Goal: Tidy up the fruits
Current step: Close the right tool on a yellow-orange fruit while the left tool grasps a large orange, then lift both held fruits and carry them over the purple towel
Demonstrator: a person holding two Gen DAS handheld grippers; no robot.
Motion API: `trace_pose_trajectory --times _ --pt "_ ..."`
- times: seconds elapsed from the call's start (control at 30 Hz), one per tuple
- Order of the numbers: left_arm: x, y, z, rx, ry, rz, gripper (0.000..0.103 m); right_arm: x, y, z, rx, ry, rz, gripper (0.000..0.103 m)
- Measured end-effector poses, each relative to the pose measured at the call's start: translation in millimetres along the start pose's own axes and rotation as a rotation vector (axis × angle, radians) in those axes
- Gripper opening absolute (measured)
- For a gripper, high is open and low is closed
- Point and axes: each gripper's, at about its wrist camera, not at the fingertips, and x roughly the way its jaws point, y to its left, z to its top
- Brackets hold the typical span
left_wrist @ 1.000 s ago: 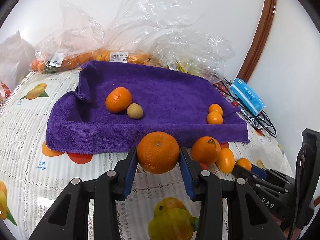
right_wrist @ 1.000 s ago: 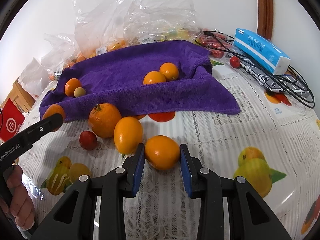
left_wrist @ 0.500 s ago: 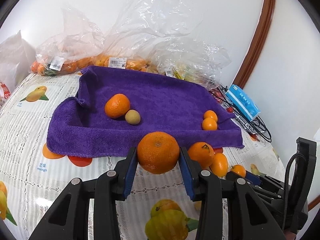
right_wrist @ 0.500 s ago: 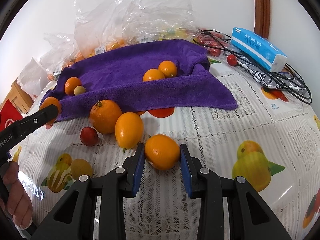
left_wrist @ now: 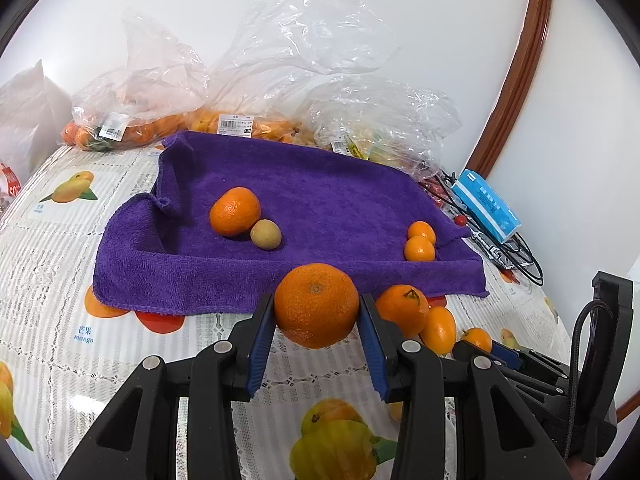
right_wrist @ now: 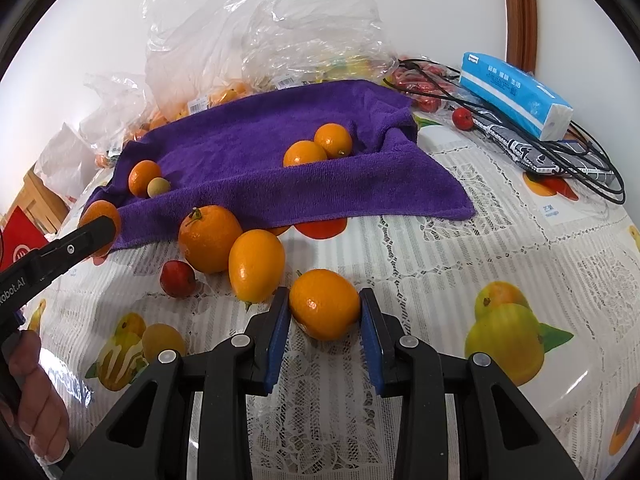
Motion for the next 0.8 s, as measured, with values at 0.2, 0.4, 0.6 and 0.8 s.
trace_pose_trajectory --times 0.2,0.4,0.6,0.8 --pt "3 -3 0 0.011 0.005 0.009 0.039 0 -1 0 0.005 -0.001 0.003 0.034" --pt "1 -1 0 0.004 0.003 0.010 0.039 0 -2 0 0.015 -0.004 0.008 0.034" --pt "-4 2 1 -0.004 -0.013 0.013 0.039 -6 -2 0 0.006 -0.009 0.018 0.034" --pt "-6 6 8 -0.020 -0.023 0.023 0.039 -27 -2 21 -0.015 -0.070 0.002 0.034"
